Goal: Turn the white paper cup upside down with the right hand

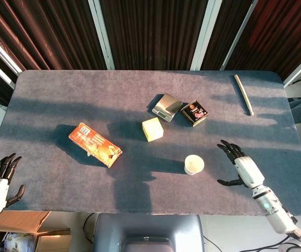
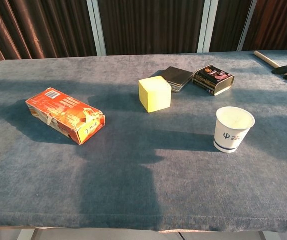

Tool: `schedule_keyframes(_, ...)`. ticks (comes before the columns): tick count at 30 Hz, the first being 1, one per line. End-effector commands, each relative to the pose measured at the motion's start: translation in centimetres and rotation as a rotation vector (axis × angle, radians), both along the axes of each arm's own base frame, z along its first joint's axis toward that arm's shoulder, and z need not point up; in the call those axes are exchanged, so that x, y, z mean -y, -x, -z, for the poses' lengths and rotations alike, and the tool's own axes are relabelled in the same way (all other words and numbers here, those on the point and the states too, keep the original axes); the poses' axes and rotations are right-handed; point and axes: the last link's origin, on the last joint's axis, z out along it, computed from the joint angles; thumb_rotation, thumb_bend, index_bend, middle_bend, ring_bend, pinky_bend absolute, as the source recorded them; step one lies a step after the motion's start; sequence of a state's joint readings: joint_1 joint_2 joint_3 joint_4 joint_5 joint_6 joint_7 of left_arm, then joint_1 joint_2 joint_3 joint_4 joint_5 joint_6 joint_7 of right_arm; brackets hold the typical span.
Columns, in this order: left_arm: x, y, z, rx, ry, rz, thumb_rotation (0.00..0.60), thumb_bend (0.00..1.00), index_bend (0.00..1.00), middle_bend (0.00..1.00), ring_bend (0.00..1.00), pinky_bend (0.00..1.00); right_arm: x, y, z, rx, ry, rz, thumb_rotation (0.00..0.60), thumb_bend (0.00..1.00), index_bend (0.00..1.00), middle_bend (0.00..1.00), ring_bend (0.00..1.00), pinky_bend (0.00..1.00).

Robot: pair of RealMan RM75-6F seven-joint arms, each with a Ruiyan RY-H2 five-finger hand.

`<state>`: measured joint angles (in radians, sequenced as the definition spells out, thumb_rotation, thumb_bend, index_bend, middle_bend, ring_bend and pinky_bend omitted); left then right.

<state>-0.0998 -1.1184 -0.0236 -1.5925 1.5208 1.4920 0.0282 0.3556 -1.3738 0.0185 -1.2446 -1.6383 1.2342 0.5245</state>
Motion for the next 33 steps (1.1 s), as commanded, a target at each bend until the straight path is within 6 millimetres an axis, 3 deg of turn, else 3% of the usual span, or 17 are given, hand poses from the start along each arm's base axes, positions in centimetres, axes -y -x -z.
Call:
schedule_keyframes(1,0.1,0.0,-0.1,0.001,-0.002,0.000,0.600,0.38,0.08,0.02,0.00,0.26,1.3,-0.7,2.2,0.054,-0.058,-0.030,0.600,0.11,0.00,0.00,0.00,0.08)
schedule_keyframes(7,0.2,0.1,-0.1,0.001,-0.001,-0.003,0.600,0.38,0.09,0.02,0.00,0.26,2.5,-1.2,3.9,0.156,-0.086,-0.028,0.600,0.11,0.01,0.04,0.01,0.14)
schedule_keyframes(14,0.2,0.1,-0.2,0.012,0.004,-0.009,0.600,0.38,0.10,0.02,0.00,0.26,3.5,-1.4,5.6,0.200,-0.105,-0.014,0.600,0.11,0.12,0.15,0.11,0.23)
schedule_keyframes(22,0.2,0.2,-0.3,0.019,0.012,-0.009,0.600,0.38,0.11,0.02,0.00,0.26,3.9,-1.3,7.0,0.197,-0.117,0.001,0.600,0.11,0.20,0.20,0.17,0.29)
schedule_keyframes(33,0.3,0.2,-0.3,0.026,0.017,-0.010,0.600,0.38,0.11,0.02,0.00,0.26,4.1,-1.2,7.8,0.135,-0.071,0.000,0.600,0.14,0.50,0.41,0.46,0.58)
